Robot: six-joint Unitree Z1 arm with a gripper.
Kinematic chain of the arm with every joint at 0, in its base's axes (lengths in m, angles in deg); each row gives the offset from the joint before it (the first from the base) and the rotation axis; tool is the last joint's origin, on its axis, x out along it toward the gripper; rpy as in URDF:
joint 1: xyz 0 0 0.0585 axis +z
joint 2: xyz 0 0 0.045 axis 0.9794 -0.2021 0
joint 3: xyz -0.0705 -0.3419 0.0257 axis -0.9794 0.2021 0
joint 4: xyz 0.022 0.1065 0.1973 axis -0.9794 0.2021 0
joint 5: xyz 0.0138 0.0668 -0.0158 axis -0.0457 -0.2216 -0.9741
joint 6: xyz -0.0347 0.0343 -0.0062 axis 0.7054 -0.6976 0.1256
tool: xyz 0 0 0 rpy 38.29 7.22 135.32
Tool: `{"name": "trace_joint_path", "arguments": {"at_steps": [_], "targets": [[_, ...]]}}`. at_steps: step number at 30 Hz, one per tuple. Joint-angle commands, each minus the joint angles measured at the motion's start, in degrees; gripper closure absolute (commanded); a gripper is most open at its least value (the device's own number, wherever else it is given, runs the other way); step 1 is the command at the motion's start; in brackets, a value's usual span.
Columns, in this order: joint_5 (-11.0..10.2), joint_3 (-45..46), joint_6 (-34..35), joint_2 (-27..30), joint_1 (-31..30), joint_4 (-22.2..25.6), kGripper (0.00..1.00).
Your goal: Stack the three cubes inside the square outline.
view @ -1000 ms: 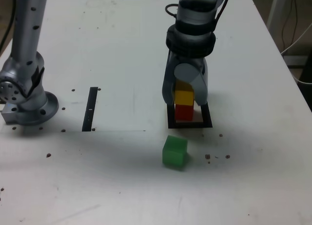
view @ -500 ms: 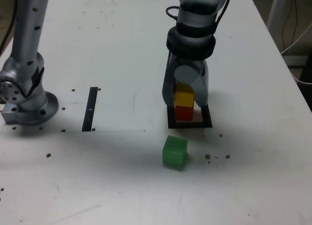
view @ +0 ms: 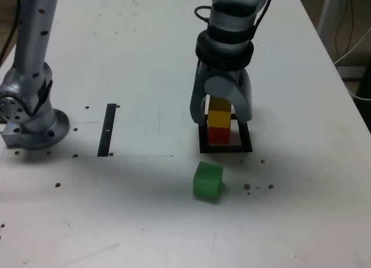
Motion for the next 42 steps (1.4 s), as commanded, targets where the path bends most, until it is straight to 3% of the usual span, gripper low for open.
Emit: {"name": "trace_joint_path", "arguments": {"at_steps": [1,11,16,25,32,42], "targets": [[-0.5,0.1,0.4,1.4,0.1,0.2,0.01],[-0.2,0.4,0.6,2.7,0.1,0.4,0.01],[0.7,0.5,0.7,6.3,-1.1,1.0,0.0],[0.3,0.1,8.3,14.4,-10.0,7.7,0.0],[0.1,2.7,14.2,13.2,-16.9,4.5,0.0],[0.6,2.0,17.6,6.6,-25.0,0.7,0.0]]}}
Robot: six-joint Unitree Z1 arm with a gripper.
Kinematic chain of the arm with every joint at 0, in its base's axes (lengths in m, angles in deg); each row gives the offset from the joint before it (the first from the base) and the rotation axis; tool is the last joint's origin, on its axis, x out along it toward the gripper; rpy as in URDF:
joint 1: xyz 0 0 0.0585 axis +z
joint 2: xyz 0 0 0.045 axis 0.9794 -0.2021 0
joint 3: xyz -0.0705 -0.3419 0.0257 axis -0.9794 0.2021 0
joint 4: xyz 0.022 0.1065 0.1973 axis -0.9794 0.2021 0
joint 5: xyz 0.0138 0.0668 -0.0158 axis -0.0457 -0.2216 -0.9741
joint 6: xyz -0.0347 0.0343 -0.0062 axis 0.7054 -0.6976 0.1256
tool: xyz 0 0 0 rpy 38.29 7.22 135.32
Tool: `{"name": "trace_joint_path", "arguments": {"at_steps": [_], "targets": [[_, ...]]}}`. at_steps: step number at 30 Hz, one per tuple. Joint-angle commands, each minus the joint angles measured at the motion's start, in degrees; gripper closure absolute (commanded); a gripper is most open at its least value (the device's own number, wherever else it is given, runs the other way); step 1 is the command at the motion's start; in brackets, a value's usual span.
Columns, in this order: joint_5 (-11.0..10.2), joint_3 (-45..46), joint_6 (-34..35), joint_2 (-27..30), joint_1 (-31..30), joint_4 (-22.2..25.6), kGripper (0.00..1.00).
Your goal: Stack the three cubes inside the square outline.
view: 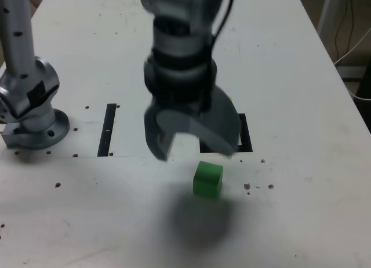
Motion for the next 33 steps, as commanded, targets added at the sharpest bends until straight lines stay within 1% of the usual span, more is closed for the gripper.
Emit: {"name": "trace_joint_path", "arguments": {"at_steps": [1,7,14,17,23,28,33], "targets": [[0.0,-0.7,0.1,-1.8,-1.0,-1.0,0.0],[-0.1,-0.5,0.1,-4.9,-1.5,-2.6,0.01],[-1.1,-0.3,-0.2,-6.7,-0.9,-2.8,0.04],[-0.6,0.0,-0.3,-7.4,-0.5,-3.4,0.07],[1.2,1.0,-1.2,-9.1,0.3,-5.8,0.11],[2.4,1.2,-2.5,-10.1,1.1,-5.6,0.18],[1.9,1.4,-3.2,-10.5,1.5,-5.9,0.33]]}}
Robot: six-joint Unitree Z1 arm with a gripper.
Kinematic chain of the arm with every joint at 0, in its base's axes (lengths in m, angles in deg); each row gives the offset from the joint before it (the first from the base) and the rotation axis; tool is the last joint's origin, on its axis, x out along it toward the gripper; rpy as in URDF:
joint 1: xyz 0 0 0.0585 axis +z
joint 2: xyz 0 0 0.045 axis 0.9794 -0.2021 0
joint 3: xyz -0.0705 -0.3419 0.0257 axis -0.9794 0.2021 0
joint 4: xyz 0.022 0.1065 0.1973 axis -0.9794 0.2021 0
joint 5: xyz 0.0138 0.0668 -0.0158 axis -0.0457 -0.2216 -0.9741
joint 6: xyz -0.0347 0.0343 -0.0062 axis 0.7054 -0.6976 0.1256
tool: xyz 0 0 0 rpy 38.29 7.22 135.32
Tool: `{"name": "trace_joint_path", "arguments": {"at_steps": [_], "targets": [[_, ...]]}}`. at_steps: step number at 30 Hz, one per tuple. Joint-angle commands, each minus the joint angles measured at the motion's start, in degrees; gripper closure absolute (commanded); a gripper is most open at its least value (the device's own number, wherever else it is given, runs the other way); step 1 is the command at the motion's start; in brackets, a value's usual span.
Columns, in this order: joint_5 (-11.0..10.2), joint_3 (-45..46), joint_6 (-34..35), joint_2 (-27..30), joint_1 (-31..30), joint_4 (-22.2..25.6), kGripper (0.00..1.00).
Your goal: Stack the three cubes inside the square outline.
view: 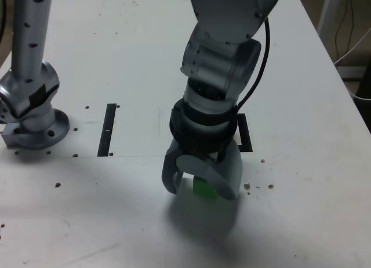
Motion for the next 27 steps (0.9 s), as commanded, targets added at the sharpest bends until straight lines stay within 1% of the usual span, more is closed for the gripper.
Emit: {"name": "trace_joint_path", "arguments": {"at_steps": [1,4,13,19,22,27], "targets": [[-0.3,0.1,-0.2,-0.3,0.2,-0.5,0.36],[-0.6,0.1,-0.2,-0.4,0.2,-1.6,0.4],[-1.3,1.0,-1.1,-0.6,0.2,-4.8,0.4],[-2.9,1.7,-1.2,-0.7,0.5,-4.6,0.41],[-3.7,1.9,-1.2,-0.7,0.6,-4.4,0.46],[-4.0,1.9,-1.2,-0.7,0.7,-4.5,0.61]]}}
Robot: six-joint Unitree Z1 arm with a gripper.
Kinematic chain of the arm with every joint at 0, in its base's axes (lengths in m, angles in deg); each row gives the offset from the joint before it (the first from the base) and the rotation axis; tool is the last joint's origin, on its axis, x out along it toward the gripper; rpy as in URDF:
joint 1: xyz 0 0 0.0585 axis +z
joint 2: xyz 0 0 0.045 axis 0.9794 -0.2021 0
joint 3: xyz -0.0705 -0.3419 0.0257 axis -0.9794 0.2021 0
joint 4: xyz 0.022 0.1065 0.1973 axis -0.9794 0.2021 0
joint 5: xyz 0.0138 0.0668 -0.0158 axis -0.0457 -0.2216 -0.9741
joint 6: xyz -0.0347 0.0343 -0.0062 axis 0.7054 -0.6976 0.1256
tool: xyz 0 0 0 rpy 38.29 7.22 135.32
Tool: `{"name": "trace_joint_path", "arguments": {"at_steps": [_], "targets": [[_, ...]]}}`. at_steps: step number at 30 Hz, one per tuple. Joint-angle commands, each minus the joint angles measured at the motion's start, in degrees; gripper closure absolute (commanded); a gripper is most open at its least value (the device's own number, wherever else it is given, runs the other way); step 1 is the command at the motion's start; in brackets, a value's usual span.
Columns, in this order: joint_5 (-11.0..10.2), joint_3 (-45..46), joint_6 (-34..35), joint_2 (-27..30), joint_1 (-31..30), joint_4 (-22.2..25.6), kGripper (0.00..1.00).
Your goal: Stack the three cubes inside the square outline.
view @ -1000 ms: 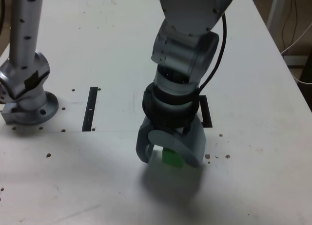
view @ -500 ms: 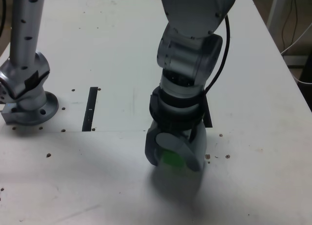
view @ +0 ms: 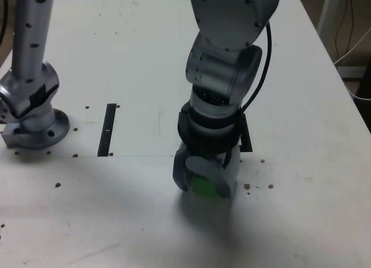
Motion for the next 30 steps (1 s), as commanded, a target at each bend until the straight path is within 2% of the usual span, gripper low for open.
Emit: {"name": "trace_joint_path", "arguments": {"at_steps": [1,9,16,19,25,30], "targets": [[-0.1,0.0,-0.1,-0.3,0.1,-0.2,0.63],[0.6,0.1,-0.1,0.1,0.1,-0.3,0.74],[1.3,-0.6,0.0,1.9,0.1,1.7,0.76],[0.7,-3.6,0.0,3.2,0.1,5.6,0.76],[-1.8,-12.8,-0.6,6.0,2.0,16.7,0.76],[-1.9,-18.6,-2.9,7.5,7.0,22.1,0.76]]}}
